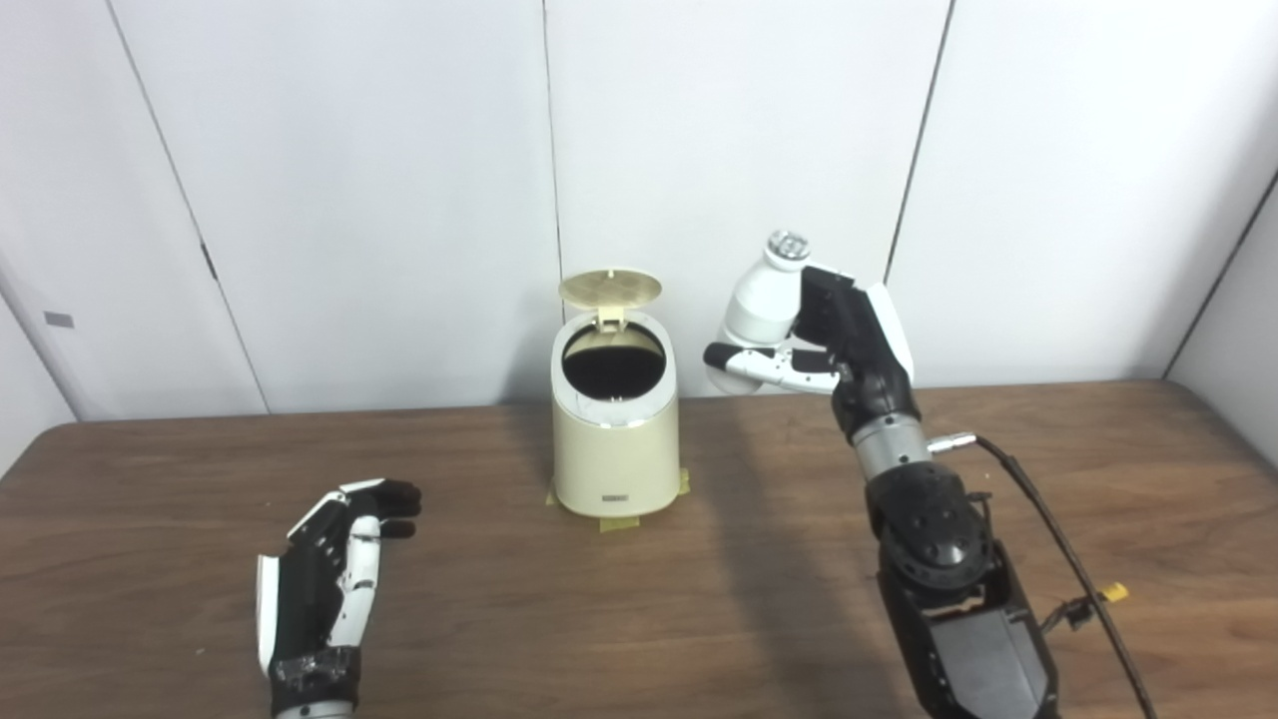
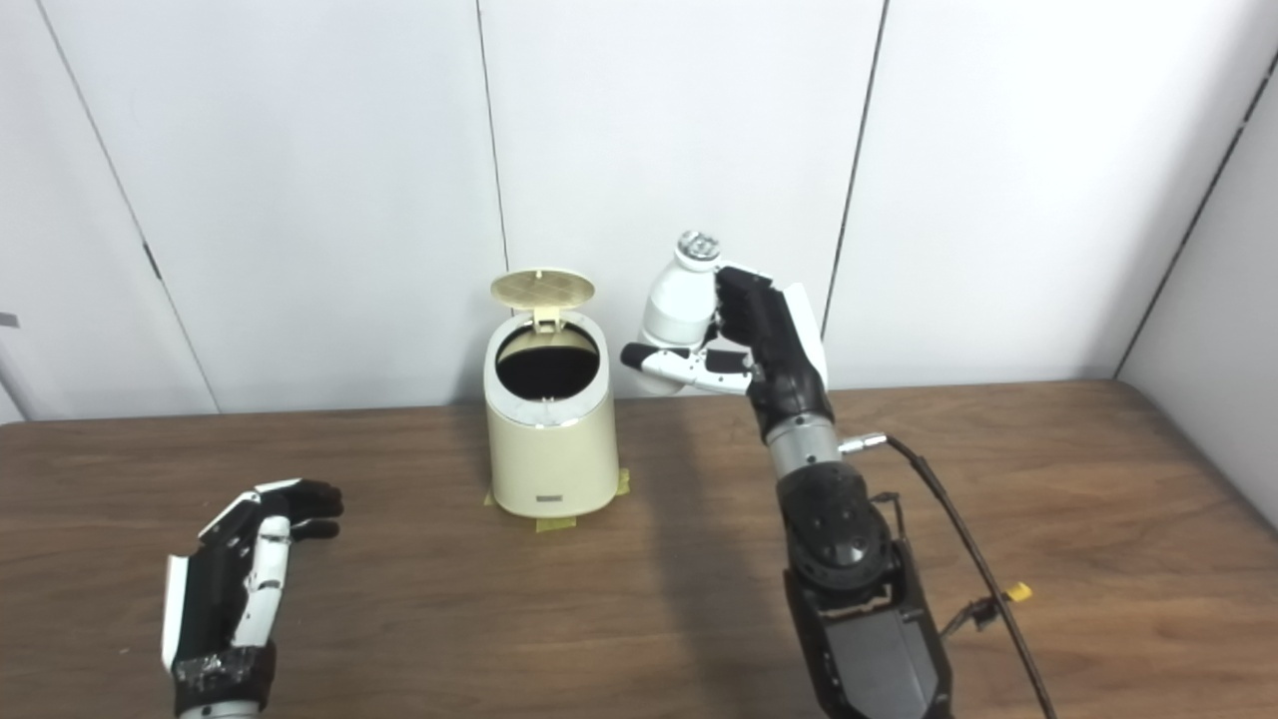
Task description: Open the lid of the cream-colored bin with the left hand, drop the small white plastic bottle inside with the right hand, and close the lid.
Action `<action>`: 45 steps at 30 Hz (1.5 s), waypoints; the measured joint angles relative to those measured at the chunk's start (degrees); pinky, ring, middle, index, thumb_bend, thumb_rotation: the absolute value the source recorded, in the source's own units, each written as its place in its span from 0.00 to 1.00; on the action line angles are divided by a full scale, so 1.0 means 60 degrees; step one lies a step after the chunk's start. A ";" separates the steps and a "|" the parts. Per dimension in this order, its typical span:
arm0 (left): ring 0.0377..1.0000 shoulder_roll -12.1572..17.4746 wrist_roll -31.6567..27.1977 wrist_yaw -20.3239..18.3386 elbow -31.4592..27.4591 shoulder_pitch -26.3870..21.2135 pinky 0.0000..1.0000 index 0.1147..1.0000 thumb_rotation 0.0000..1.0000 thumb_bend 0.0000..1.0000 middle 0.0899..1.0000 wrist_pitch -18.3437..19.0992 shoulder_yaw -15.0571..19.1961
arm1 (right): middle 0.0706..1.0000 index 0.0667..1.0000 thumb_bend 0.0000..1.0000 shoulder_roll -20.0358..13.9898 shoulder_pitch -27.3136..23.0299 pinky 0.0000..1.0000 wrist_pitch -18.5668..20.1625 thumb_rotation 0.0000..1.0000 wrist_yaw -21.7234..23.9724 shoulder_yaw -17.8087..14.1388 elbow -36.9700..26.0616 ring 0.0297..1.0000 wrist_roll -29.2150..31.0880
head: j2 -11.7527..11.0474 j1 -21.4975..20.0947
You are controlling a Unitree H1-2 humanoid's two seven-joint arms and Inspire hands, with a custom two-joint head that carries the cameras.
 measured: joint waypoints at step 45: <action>0.61 -0.0233 0.0366 0.0045 -0.0334 0.0039 0.58 0.53 0.66 0.14 0.58 0.0225 -0.0018 | 0.45 0.46 0.52 0.0647 -0.2005 0.36 -0.5629 0.00 -0.2735 0.2173 0.5779 0.41 -0.1465 | 0.0029 0.0527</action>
